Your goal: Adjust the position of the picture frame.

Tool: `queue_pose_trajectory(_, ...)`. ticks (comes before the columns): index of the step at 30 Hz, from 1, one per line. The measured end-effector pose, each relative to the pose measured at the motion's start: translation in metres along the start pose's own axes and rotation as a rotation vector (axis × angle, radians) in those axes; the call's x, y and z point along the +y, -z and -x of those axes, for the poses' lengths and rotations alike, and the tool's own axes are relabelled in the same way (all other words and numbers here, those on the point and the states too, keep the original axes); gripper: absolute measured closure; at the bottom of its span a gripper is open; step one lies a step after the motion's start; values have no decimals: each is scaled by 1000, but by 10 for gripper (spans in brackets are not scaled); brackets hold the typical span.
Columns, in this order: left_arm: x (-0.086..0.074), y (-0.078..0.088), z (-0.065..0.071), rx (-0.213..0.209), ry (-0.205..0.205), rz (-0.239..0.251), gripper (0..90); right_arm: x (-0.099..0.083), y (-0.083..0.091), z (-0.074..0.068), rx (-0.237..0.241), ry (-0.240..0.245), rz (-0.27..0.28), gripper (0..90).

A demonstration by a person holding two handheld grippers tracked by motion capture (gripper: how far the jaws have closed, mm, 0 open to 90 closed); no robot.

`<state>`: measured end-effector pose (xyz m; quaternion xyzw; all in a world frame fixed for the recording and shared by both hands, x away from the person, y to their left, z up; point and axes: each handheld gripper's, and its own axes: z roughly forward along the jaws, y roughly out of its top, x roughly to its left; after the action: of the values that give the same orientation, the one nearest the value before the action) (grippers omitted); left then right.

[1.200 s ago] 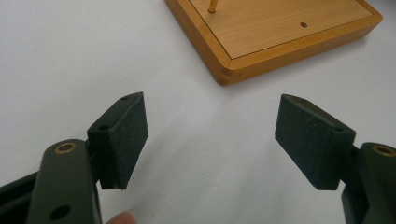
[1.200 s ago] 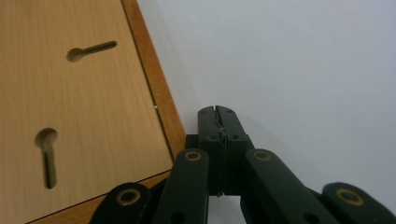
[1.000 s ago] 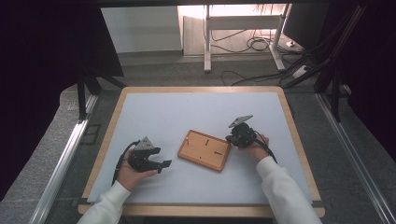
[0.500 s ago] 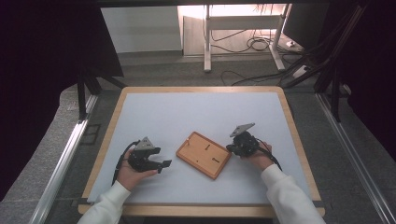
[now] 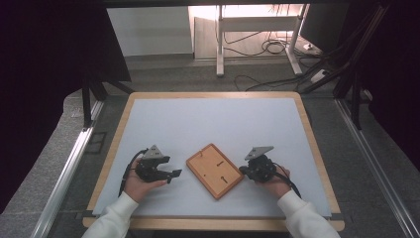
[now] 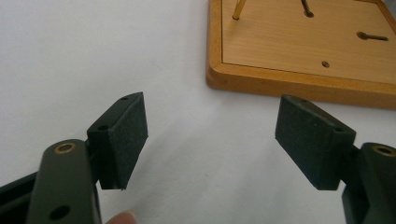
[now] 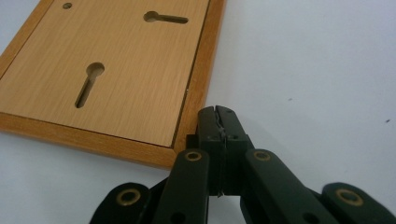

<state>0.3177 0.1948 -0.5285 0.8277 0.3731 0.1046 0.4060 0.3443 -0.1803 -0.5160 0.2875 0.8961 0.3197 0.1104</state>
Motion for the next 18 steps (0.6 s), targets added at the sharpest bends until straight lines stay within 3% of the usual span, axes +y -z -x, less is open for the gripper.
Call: queue_pose_trajectory(18, 0, 0, -2, 15, 13, -1, 261, -3, 1, -45, -10, 18, 3, 900)
